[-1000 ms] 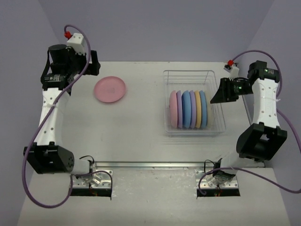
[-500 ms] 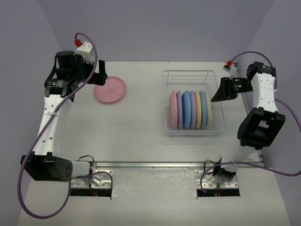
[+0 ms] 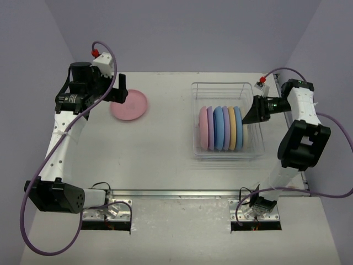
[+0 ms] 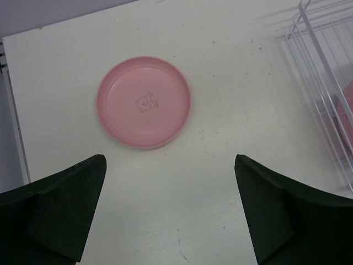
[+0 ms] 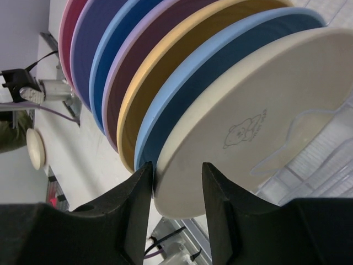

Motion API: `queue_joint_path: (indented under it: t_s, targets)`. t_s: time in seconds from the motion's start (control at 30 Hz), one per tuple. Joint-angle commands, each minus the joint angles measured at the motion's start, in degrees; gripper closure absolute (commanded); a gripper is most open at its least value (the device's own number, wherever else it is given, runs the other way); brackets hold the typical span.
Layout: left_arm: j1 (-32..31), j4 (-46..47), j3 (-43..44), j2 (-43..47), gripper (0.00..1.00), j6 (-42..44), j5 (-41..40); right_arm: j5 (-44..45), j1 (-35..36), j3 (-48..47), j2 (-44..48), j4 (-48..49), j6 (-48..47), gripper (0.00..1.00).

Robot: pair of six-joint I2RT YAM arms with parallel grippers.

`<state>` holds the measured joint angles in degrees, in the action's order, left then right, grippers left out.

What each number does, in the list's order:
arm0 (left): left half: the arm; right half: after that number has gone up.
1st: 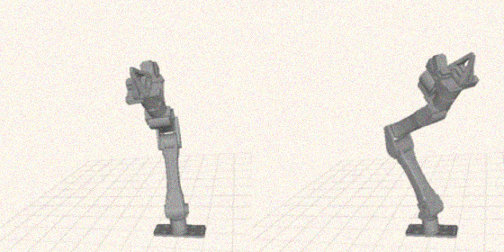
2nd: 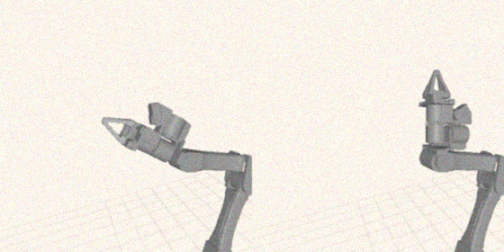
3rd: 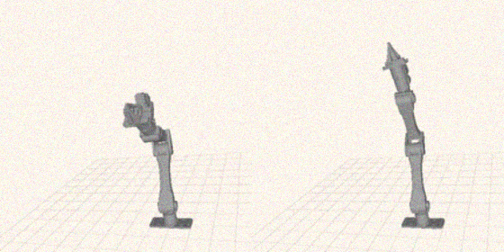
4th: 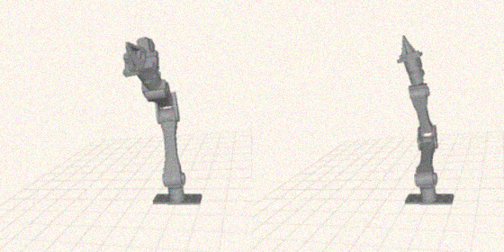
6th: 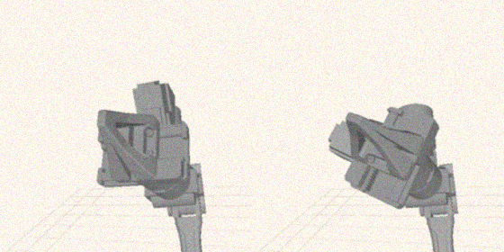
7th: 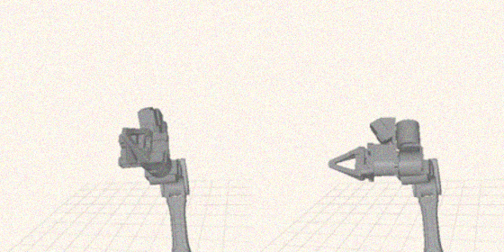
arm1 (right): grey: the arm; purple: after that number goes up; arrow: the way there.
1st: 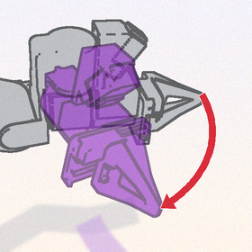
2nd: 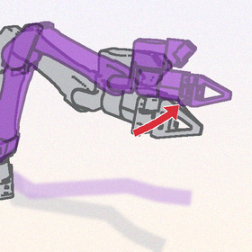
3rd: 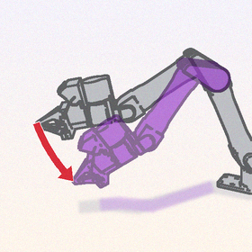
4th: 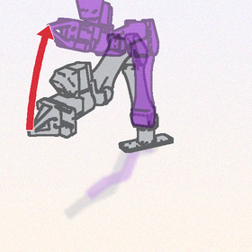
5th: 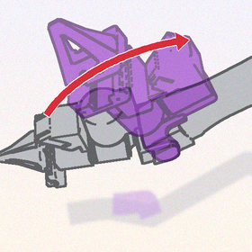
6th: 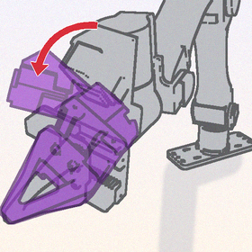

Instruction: Unload the plates from the dish rack

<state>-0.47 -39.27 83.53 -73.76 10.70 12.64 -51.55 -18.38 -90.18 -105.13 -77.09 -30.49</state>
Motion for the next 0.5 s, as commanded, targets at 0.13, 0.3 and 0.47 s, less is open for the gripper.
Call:
queue_joint_path:
  t_s: [0.13,0.3,0.47]
  targets:
    - [-0.5,2.0,-1.4,-0.1,0.00,-0.7,0.0,-4.6,1.7,3.8,-1.4,-9.4,-1.1,0.72]
    - [-0.5,1.8,-1.5,0.0,0.00,-0.6,-0.2,-4.5,1.6,4.8,-1.0,-9.3,-0.6,0.86]
    - [-0.5,1.9,-2.1,-0.1,0.00,-1.1,0.0,-3.5,1.5,6.7,1.4,-9.4,-0.8,0.92]
